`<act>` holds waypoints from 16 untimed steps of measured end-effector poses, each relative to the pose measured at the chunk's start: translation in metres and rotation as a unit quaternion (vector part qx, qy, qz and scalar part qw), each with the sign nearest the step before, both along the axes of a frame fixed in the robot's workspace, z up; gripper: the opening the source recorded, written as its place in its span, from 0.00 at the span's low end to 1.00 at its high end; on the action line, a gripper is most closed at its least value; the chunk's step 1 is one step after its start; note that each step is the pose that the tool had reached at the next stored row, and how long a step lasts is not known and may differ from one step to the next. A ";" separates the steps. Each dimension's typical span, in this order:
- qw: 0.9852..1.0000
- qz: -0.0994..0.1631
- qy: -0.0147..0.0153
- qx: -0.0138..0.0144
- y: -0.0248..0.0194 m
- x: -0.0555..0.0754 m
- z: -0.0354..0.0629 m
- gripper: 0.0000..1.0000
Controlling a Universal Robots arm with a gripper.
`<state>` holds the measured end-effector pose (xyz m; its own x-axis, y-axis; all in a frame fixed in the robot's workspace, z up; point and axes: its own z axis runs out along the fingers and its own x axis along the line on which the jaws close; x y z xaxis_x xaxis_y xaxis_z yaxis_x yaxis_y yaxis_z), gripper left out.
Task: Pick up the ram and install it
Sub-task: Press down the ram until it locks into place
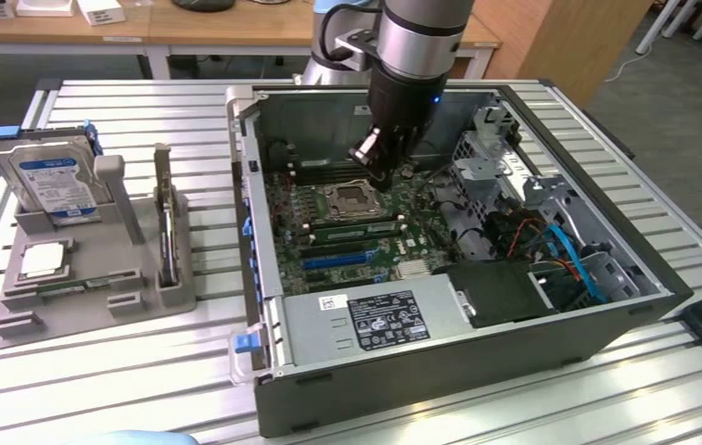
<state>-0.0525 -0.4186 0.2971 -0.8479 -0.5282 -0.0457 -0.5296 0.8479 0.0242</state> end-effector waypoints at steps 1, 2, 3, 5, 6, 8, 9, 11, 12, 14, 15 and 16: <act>1.000 -0.009 0.000 0.000 0.0000 0.000 0.0000 0.10; 1.000 -0.018 0.000 0.000 0.0000 0.000 0.0000 0.10; 1.000 -0.027 0.000 0.000 0.0000 0.000 0.0000 0.10; 0.999 -0.045 0.000 0.000 0.0000 0.000 0.0000 0.10; 0.999 -0.054 0.000 0.000 0.0000 0.000 0.0000 0.10; 0.997 -0.073 0.000 0.000 0.0000 0.000 0.0000 0.10; 0.997 -0.082 0.000 0.000 0.0000 0.000 0.0000 0.10; 0.995 -0.100 0.000 0.000 0.0000 0.000 0.0000 0.10; 0.994 -0.109 0.000 0.000 0.0000 0.000 0.0000 0.10; 0.991 -0.135 0.000 0.000 0.0000 0.000 -0.0001 0.10; 0.989 -0.145 0.000 0.000 0.0000 0.000 -0.0001 0.10; 0.988 -0.153 0.000 0.000 0.0000 0.000 -0.0001 0.10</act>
<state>-0.0525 -0.4185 0.2970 -0.9680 -0.2467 -0.0456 -0.2479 0.9685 0.0241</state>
